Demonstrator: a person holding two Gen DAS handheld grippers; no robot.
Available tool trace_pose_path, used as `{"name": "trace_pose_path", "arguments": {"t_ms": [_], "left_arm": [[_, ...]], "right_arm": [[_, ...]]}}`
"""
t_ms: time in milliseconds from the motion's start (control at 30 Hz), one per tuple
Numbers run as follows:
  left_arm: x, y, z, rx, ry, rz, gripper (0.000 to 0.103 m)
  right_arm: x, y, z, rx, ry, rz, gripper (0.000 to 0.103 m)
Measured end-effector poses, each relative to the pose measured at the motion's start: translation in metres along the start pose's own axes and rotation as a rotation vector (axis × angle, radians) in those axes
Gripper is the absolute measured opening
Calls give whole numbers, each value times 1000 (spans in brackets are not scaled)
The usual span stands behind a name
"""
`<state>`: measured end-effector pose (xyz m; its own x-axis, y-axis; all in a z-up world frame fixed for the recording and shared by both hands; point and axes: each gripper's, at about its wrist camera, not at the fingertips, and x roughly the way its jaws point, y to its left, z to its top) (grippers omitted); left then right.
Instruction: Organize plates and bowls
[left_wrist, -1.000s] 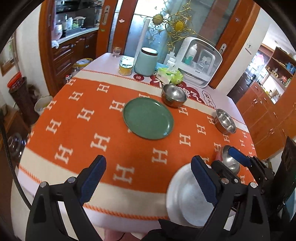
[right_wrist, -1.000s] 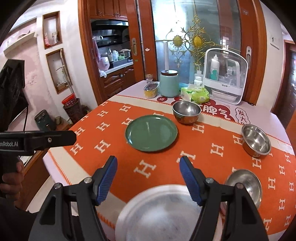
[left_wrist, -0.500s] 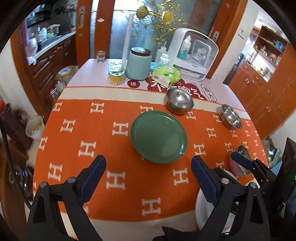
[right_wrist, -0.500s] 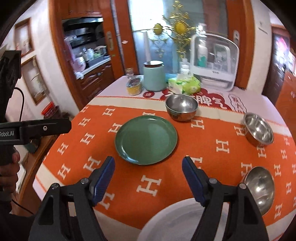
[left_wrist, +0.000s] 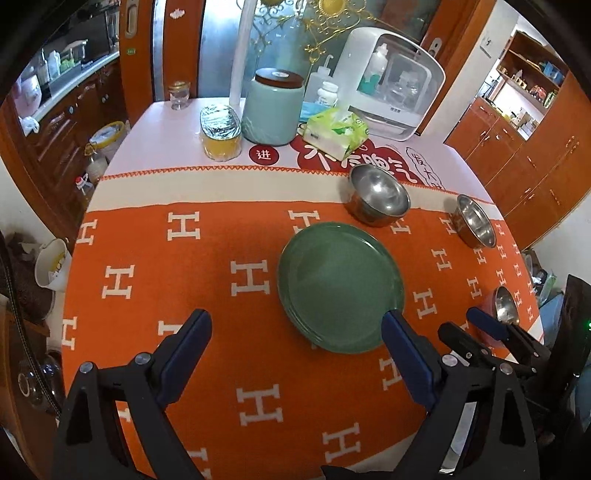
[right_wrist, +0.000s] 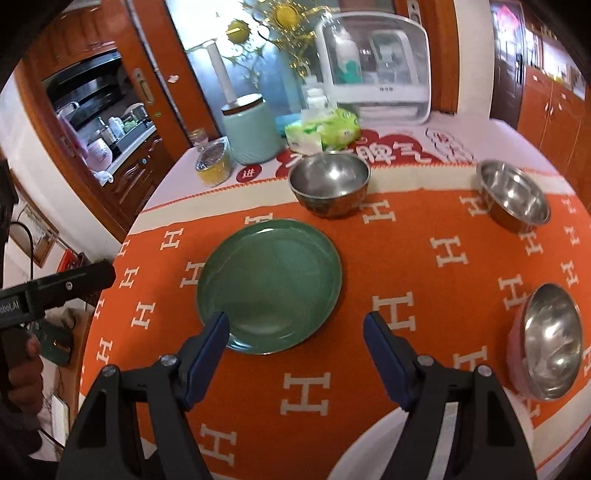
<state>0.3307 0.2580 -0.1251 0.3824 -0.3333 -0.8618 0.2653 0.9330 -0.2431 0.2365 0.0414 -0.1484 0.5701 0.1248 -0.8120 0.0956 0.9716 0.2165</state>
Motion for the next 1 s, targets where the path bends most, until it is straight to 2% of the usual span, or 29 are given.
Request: {"name": "trace_pose_path", "arguments": {"t_ms": [133,467,600,800,933,1000], "left_arm": [[19,8,4,-10,28,-11,92],[79,17,10,-23,129,-29,92],[107,22,9,-38,208,-52,92],[142,25,6,-37,304,-41,92],[148,24,6,-26,282,-55,90],[149,23,7,-20,270,-52,87]], "right_arm": [[20,2,1,-2,62,1,75],[57,-14,2,87,126,5,75],[73,-21,3,133,148,26,75],[90,-28,2,168,157,54,75],[99,-31,2,179,152,75,75],[102,-33,2,192,145,95,70]]}}
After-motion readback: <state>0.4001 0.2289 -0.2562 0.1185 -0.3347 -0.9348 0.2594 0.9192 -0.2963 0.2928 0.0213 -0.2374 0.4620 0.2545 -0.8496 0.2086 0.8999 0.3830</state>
